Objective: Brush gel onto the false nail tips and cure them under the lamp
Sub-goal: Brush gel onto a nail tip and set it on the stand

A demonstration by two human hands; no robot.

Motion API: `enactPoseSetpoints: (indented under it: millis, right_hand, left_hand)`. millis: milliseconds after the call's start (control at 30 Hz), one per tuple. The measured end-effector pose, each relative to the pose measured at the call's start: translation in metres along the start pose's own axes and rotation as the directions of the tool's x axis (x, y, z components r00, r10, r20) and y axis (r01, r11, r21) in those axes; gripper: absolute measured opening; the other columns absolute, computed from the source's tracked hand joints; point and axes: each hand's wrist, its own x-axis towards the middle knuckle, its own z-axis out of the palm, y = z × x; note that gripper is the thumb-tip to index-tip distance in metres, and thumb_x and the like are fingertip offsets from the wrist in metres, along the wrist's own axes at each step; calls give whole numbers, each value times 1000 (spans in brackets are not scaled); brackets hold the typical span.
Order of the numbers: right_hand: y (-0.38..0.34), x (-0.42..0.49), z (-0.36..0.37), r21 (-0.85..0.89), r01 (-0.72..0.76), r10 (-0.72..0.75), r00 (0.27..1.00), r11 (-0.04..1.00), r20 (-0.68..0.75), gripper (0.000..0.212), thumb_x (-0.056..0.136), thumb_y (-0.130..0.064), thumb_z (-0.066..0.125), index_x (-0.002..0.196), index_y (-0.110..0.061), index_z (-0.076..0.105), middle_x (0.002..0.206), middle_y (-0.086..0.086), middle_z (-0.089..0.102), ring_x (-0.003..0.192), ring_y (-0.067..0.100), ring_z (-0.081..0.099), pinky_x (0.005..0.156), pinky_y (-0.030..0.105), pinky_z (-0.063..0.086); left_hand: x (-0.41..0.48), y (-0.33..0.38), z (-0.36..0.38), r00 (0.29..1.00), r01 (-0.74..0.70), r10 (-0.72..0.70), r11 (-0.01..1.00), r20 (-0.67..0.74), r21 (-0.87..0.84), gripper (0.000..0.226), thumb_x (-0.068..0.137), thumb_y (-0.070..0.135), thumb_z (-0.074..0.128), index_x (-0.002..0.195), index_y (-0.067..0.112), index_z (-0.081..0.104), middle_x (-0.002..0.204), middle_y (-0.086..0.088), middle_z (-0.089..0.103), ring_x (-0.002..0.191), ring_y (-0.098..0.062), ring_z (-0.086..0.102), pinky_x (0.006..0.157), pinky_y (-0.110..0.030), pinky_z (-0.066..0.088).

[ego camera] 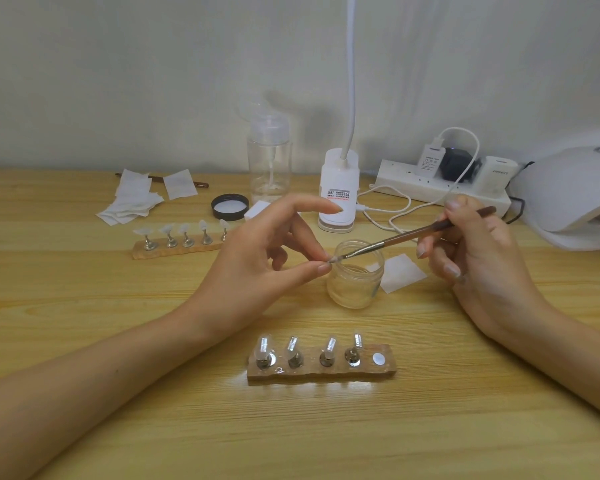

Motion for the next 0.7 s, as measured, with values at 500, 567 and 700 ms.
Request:
enactPoseSetpoints:
  millis: [500,567,700]
  right_hand:
    - [0,-1,-2,23,98,-98,995,995,12,28,104,-25,43,77,-18,48,58,8,64,33,9,34,41,15,33]
    - [0,-1,-1,23,124,-126,990,992,58,26,102,-28,44,78,-18,49,60,8,66,33,9,35,40,17,30]
    - [1,-1,-2,-6,112,-112,993,994,34,27,104,-23,43,78,-17,48,58,9,64,34,10,35,42,15,35]
  left_hand:
    - [0,2,0,1000,26,-26,1000,3,-1,52,84,6,78,128,26,59,79,3,69,84,-10,70,58,-47,42]
    - [0,2,0,1000,29,-29,1000,2,-2,52,84,5,78,128,25,59,79,3,69,83,-9,70,57,-47,41]
    - [0,3,1,999,37,-37,999,8,-14,51,83,11,77,128,26,58,78,3,69,80,-8,70,57,-45,42]
